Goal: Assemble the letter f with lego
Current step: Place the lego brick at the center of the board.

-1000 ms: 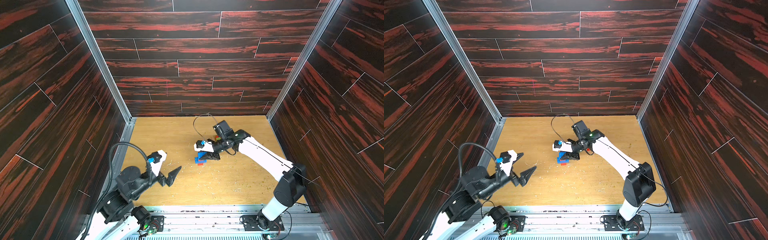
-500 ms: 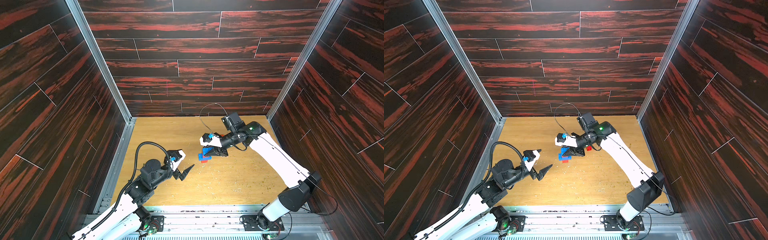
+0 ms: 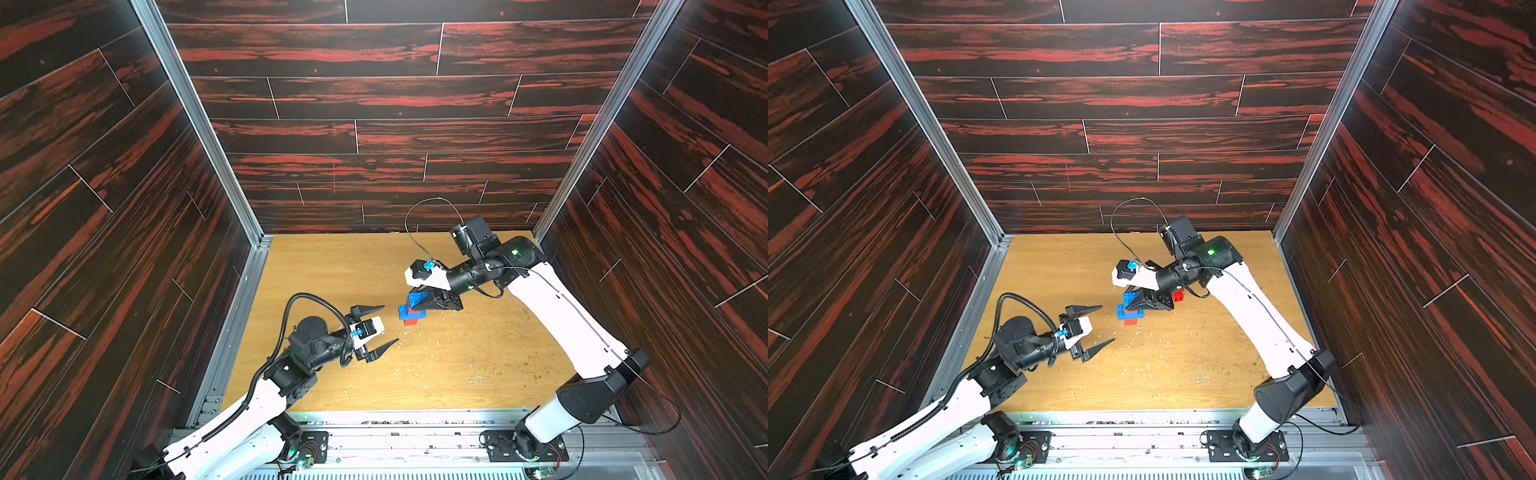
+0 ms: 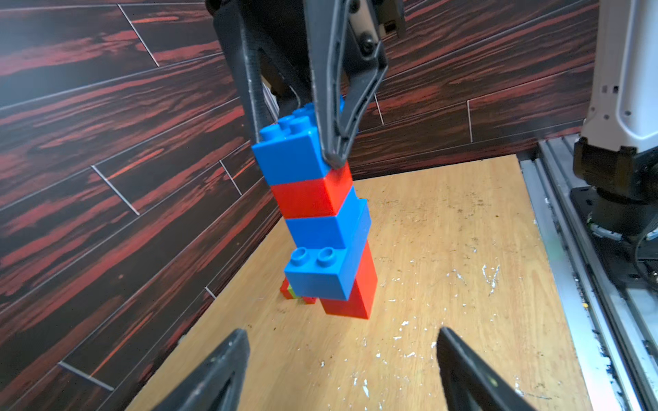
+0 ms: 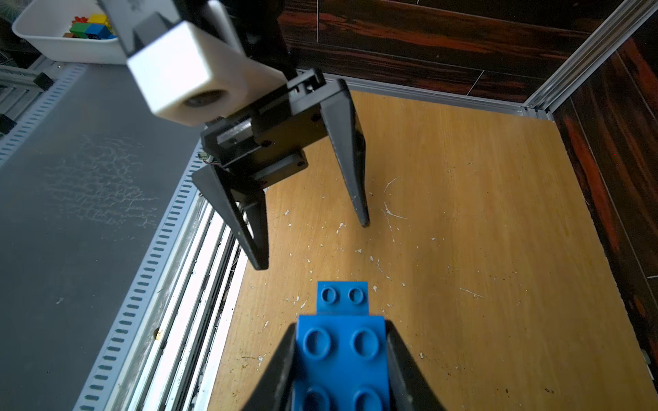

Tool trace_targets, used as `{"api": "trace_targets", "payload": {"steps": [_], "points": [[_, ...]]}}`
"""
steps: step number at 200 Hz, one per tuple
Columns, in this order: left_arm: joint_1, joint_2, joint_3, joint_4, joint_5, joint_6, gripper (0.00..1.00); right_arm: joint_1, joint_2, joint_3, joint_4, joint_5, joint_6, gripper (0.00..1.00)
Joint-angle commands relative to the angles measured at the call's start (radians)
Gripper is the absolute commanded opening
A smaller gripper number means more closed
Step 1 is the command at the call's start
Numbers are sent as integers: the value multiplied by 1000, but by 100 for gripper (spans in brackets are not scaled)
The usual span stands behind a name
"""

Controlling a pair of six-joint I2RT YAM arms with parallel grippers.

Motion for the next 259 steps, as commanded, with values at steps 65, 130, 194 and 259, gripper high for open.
{"api": "trace_targets", "payload": {"steps": [65,130,194,259], "points": [[65,133,47,255,249,-92,77,-4,-40,-17,-14,-42,7,34],[72,196,75,271,290,-99,70,-4,-27,1,-13,-50,3,34],[78,244,102,294,314,-121,67,-4,-33,-7,-9,-74,-11,34],[83,293,134,309,345,-151,66,-3,-61,-25,7,-86,-21,34]]}}
